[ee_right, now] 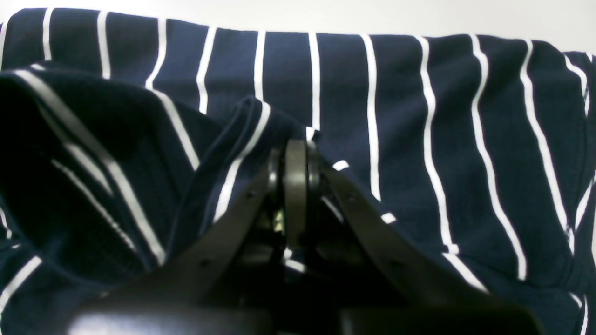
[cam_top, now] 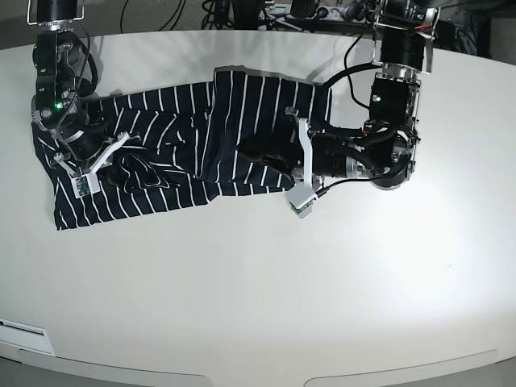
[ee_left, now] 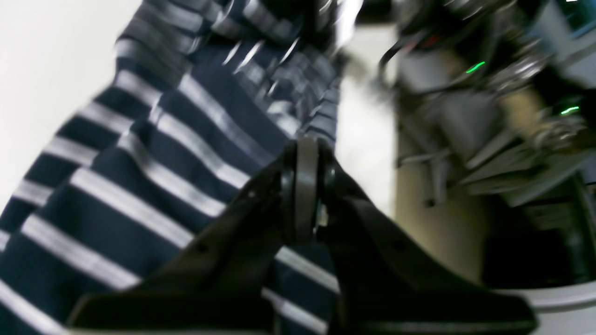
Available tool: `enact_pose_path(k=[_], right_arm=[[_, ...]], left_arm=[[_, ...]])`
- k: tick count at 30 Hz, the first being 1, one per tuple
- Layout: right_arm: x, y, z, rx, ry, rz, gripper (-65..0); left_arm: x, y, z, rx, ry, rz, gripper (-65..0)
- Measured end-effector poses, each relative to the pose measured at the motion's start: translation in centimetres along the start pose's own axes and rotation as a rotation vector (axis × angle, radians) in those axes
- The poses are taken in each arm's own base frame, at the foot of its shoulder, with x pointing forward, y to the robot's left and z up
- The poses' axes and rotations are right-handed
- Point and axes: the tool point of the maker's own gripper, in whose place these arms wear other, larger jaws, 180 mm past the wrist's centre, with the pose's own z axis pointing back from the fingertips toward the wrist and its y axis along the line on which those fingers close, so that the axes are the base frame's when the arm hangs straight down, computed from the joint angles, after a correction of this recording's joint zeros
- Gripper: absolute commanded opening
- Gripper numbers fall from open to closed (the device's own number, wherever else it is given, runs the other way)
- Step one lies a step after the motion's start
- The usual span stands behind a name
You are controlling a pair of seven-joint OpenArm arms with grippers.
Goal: Fold the T-shirt properly
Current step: 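Fold the strip end over toward the middle with the left gripper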
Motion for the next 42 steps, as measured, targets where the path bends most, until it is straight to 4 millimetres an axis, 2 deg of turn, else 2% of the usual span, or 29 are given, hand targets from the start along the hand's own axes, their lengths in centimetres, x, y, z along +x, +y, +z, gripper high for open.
enact_pose_path(k=[3, 8, 11, 13, 19, 21, 24, 27, 31, 34, 37, 39, 42], right_arm=[[0.0, 0.0, 0.0, 0.001, 0.0, 0.0, -65.0], [0.1, 0.0, 0.0, 0.0, 0.0, 0.001, -65.0], [0.4, -0.1, -0.2, 0.0, 0.01, 0.008, -65.0], [0.9, -0.2, -0.3, 0.002, 0.015, 0.017, -59.5], [3.6, -0.5, -0.9, 0.027, -0.007, 0.037, -35.9], [4.5, -0.8, -1.0, 0.024, -0.001, 0.049, -33.1], [5.9, -1.4, -1.1, 0.013, 0.026, 0.071, -33.1], [8.0, -3.3, -0.7, -0.034, -0.021, 0.054, -33.1], [9.9, -8.1, 1.5, -0.151, -0.068, 0.022, -33.1], [8.9, -10.2, 2.9, -0.173, -0.039, -0.039, -33.1], [6.2, -10.0, 2.8, -0.106, 0.027, -0.124, -32.8], [4.5, -10.0, 2.4, -0.064, 0.065, -0.188, -30.3], [3.2, -10.1, 2.4, 0.024, 0.066, -0.312, -30.2]], left_arm=[[-1.1, 1.1, -0.2, 0.066, 0.063, -0.017, -65.0], [-5.4, 2.4, -0.3, 0.166, 0.161, 0.016, -65.0], [-6.2, 3.2, -0.1, 0.223, 0.142, 0.017, -65.0], [-6.5, 3.6, 0.1, 0.252, 0.121, 0.008, -65.0], [-6.9, 4.7, 1.1, 0.317, 0.114, -0.023, -65.0], [-7.0, 5.1, 1.8, 0.332, 0.115, -0.031, -65.0], [-7.1, 5.8, 3.1, 0.357, 0.13, -0.046, -65.0], [-7.4, 6.6, 4.5, 0.382, 0.155, -0.059, -65.0], [-7.7, 7.0, 5.6, 0.4, 0.174, -0.065, -65.0], [-7.8, 7.1, 6.1, 0.403, 0.178, -0.066, -65.0], [-8.0, 7.1, 6.8, 0.393, 0.188, -0.064, -65.0], [-8.1, 7.0, 7.0, 0.387, 0.196, -0.058, -65.0], [-8.3, 6.9, 7.1, 0.381, 0.203, -0.049, -65.0]])
